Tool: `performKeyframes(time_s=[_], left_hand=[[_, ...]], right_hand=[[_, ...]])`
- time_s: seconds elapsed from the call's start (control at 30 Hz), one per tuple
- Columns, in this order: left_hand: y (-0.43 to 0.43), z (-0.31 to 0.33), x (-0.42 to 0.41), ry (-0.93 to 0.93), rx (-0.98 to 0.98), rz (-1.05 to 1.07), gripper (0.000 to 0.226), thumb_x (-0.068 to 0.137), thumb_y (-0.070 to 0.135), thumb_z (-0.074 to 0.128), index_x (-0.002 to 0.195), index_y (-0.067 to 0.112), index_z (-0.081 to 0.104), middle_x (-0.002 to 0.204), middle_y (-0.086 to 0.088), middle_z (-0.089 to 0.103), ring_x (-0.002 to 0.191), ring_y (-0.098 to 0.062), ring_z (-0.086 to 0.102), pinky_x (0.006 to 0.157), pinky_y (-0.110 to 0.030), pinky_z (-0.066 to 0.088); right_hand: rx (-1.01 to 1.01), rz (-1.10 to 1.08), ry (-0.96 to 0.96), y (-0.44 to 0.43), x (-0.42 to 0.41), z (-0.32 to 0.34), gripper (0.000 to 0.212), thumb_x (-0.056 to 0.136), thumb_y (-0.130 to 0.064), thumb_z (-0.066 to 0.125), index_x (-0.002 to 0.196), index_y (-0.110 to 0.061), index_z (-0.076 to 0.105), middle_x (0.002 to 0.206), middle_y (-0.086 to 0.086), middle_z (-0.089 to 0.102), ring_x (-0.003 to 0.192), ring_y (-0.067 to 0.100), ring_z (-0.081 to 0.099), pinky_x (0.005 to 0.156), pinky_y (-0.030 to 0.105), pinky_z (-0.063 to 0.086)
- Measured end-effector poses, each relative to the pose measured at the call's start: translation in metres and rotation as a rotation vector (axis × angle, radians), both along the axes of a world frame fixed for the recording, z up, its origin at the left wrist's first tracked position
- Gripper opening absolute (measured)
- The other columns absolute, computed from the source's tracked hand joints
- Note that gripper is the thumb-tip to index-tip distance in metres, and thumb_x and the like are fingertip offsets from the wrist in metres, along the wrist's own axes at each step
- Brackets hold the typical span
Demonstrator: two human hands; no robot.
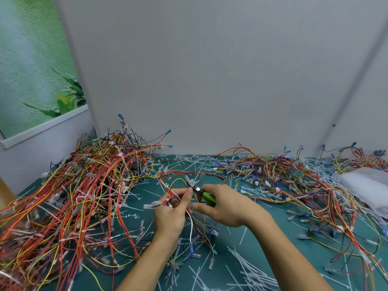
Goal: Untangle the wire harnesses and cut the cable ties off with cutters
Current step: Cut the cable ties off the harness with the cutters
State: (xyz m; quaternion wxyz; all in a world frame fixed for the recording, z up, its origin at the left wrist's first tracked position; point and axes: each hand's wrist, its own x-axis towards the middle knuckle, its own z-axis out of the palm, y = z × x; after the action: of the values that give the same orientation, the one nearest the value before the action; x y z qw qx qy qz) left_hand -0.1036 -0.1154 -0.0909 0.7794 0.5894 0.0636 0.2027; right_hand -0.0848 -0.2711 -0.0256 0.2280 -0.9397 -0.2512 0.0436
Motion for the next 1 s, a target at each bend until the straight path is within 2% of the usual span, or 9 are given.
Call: performKeyframes(time_s=[0.13,0.23,0.3,0.47,0.6,0.8,1.0], left_hand=[[0.0015,-0.0018,0.0012,0.004,-0.043,-0.02,0.016,0.087,0.014,0.075,0.073,0.022,0.077,0.055,-0.003,0.065,0.045,-0.011,0.058,0.043,-0.021,0.047],[0.0025,-0.004,0.0038,0.013,-0.039,-0.035,0.01,0.088,0.014,0.074,0.078,0.016,0.076,0.05,-0.007,0.058,0.044,-0.015,0.054,0.045,-0.024,0.045],[0.0033,-0.0055,0.0052,0.023,-0.033,-0.041,0.009,0.091,0.012,0.072,0.082,0.015,0.074,0.049,-0.008,0.057,0.044,-0.016,0.053,0.047,-0.026,0.044],[0.0026,-0.0083,0.0062,0.032,-0.051,-0.057,0.01,0.093,0.005,0.069,0.088,0.012,0.073,0.051,-0.009,0.058,0.044,-0.015,0.054,0.046,-0.025,0.045],[0.0001,-0.0077,0.008,0.041,-0.057,-0.031,0.009,0.092,0.002,0.069,0.086,0.009,0.072,0.056,-0.002,0.064,0.044,-0.01,0.056,0.045,-0.021,0.047],[0.001,-0.0096,0.008,0.032,-0.02,-0.039,0.007,0.093,0.005,0.068,0.088,0.009,0.071,0.049,-0.006,0.058,0.043,-0.013,0.054,0.046,-0.021,0.045],[0.0024,-0.0093,0.0093,0.006,0.009,-0.029,0.011,0.094,0.002,0.067,0.085,0.008,0.069,0.047,-0.007,0.056,0.042,-0.013,0.052,0.046,-0.022,0.044]], right_hand=[[-0.005,0.007,0.001,0.0035,0.0007,-0.0025,0.031,0.095,-0.062,0.058,0.102,-0.032,0.05,0.079,-0.007,0.055,0.067,0.007,0.05,0.063,0.029,0.038],[-0.032,-0.021,0.004,0.0055,0.001,-0.0062,0.044,0.096,-0.063,0.055,0.123,-0.028,0.053,0.095,0.003,0.062,0.079,0.017,0.053,0.073,0.03,0.043],[-0.028,-0.039,0.011,0.0055,0.0014,-0.0069,0.047,0.096,-0.061,0.054,0.129,-0.027,0.052,0.101,0.006,0.064,0.084,0.019,0.054,0.076,0.031,0.044],[-0.017,-0.054,0.037,0.0056,0.0008,-0.0061,0.045,0.096,-0.063,0.053,0.124,-0.028,0.051,0.095,0.004,0.062,0.081,0.02,0.054,0.071,0.03,0.04],[-0.054,-0.059,0.061,0.0063,-0.0008,-0.0058,0.052,0.094,-0.068,0.052,0.125,-0.026,0.05,0.104,0.009,0.064,0.086,0.023,0.055,0.077,0.034,0.046],[-0.042,-0.054,0.015,0.0055,-0.0028,-0.0036,0.036,0.094,-0.066,0.055,0.097,-0.032,0.045,0.089,0.0,0.057,0.075,0.02,0.051,0.065,0.03,0.036],[-0.038,-0.04,0.024,0.0048,-0.0023,-0.0016,0.038,0.095,-0.063,0.056,0.108,-0.027,0.052,0.093,0.0,0.06,0.08,0.019,0.055,0.069,0.03,0.04]])
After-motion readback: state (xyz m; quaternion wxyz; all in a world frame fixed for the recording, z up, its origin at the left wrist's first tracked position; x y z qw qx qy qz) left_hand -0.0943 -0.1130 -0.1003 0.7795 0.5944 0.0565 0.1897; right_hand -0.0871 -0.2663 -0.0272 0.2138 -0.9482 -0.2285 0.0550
